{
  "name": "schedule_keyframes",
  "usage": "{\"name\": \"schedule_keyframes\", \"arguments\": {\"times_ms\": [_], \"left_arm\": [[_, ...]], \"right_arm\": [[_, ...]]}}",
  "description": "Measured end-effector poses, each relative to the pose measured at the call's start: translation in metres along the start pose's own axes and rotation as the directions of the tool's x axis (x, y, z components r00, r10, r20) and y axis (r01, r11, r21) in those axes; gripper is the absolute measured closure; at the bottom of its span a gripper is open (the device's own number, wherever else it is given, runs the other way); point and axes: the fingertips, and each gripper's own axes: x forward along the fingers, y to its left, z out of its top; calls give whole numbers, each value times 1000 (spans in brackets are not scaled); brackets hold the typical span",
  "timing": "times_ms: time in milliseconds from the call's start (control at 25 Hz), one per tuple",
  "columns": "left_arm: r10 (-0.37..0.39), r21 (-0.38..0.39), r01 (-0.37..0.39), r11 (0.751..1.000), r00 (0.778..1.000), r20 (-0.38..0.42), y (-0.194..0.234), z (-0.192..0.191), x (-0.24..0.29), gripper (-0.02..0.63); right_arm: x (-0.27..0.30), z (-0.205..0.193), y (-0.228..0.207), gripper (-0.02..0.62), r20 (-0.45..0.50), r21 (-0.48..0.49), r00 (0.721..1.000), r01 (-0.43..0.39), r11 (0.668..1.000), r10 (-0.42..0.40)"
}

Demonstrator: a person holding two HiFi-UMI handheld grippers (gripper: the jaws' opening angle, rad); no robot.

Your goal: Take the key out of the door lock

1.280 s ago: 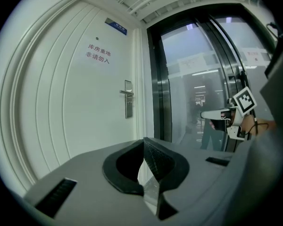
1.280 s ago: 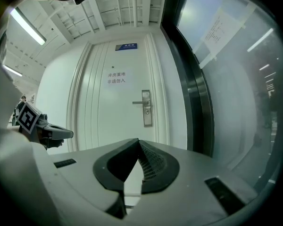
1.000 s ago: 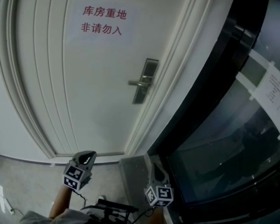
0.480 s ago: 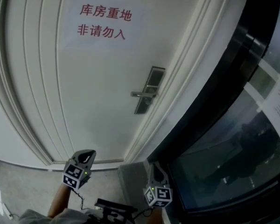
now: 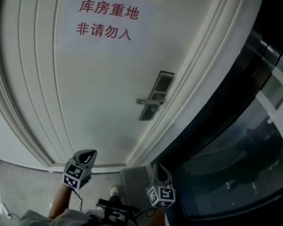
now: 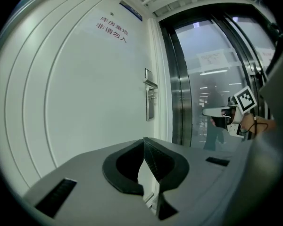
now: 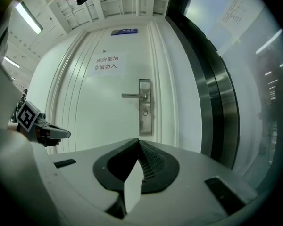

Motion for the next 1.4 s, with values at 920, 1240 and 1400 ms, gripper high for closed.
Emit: {"name": "schedule_keyframes", "arguments": {"times_ms": [920,1240,1400], "left_arm": [[76,-10,-76,997,997,-8,55,30,113,601],[68,-20,-67,998,998,11,59,36,125,601],[75,-21,-75,997,997,7,63,34,128,601]], "right_arm": [[161,43,-33,583,47,-51,989,-140,989,142],[182,72,-33,583,84,-212,984,-137,968,157],[191,78,-30,583,72,-321,986,-121,939,152]]}}
